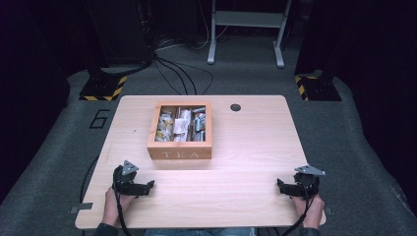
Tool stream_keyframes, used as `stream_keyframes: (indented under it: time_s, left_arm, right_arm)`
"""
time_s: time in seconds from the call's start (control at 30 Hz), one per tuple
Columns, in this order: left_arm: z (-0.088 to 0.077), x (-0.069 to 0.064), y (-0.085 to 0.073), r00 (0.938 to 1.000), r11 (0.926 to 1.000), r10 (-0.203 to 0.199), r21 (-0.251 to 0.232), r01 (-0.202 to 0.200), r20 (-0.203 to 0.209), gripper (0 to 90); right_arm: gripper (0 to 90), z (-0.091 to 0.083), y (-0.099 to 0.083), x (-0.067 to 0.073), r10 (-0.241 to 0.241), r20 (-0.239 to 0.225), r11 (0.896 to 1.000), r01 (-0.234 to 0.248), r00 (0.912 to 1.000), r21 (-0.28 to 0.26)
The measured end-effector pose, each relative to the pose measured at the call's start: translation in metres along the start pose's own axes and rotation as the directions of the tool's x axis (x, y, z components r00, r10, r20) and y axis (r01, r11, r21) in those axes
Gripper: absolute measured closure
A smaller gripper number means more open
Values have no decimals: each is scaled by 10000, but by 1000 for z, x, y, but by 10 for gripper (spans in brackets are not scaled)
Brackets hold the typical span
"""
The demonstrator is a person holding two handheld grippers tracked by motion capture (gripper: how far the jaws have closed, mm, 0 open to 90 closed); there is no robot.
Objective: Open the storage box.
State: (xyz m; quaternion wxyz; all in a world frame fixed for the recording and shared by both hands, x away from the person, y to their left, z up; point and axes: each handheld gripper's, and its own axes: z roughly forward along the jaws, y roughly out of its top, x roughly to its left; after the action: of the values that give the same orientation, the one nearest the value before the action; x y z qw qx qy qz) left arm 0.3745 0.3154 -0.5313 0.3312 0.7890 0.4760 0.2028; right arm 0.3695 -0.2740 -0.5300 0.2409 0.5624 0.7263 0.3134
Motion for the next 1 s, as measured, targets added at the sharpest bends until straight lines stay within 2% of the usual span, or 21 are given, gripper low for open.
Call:
stream_keyframes:
  time_s: [0.33, 0.5, 0.63, 0.7, 0.73, 0.77, 1.0]
  left_arm:
    - [1, 0, 0, 10000, 10000, 4, -77, -4, -28, 1]
    - [0, 1, 0, 9998, 9999, -124, -106, 126, 133, 8]
    - [0, 1, 1, 9996, 9998, -73, -177, 78, 268, 14]
    - [0, 2, 2, 9992, 9993, -149, -351, 162, 375, 26]
    - [1, 4, 3, 9980, 9985, -302, -443, 327, 562, 26]
    - [1, 5, 4, 9979, 9978, -370, -530, 399, 537, 26]
    - [-1, 13, 17, 9951, 9942, -391, -958, 478, 904, 45]
  right_arm:
    - [24, 0, 0, 0, 5, 4, 10000, -5, 10000, 5]
    - [24, 0, 0, 0, -20, 2, 10000, 20, 10000, 15]
    - [25, 0, 0, 0, -26, 5, 10000, 26, 10000, 6]
    - [25, 0, 0, 0, -20, 1, 10000, 20, 10000, -1]
    - [25, 0, 0, 0, -25, -2, 10000, 25, 10000, -1]
    - [25, 0, 0, 0, -27, -1, 10000, 27, 10000, -1]
    - [26, 0, 0, 0, -43, -2, 10000, 43, 10000, 7]
